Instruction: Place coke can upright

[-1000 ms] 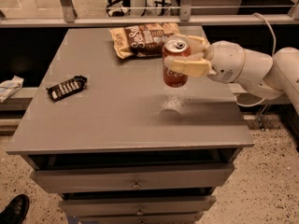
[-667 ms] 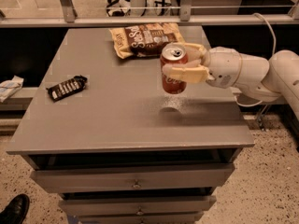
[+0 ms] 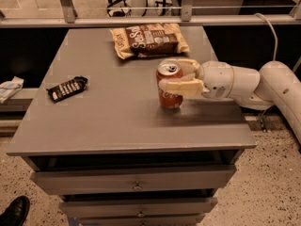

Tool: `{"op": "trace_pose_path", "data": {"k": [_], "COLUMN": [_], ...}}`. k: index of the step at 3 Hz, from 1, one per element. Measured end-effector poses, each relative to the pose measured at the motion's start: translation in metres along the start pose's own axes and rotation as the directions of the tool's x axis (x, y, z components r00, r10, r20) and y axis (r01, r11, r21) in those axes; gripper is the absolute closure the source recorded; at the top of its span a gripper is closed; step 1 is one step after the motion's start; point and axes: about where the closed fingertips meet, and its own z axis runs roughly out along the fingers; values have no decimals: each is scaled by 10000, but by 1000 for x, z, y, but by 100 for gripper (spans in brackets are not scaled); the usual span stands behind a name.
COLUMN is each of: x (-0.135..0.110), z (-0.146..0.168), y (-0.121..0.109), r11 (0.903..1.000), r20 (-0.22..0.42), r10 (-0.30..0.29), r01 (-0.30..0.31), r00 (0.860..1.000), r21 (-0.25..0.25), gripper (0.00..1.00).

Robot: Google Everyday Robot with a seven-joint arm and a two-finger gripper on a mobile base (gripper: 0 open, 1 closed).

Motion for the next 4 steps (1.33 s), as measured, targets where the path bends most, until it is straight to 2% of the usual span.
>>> {"op": "trace_pose_path", "data": {"k": [2, 3, 4], "x": [19, 23, 23], "z": [-1, -2, -2], "y": [1, 2, 2], "r11": [9965, 9950, 9950], "r20": [-121, -212, -212], "r10": [828, 991, 991], "r01": [-830, -993, -993], "r00": [9965, 9949, 9949], "r21": [-89, -84, -84], "gripper": [51, 20, 0]}}
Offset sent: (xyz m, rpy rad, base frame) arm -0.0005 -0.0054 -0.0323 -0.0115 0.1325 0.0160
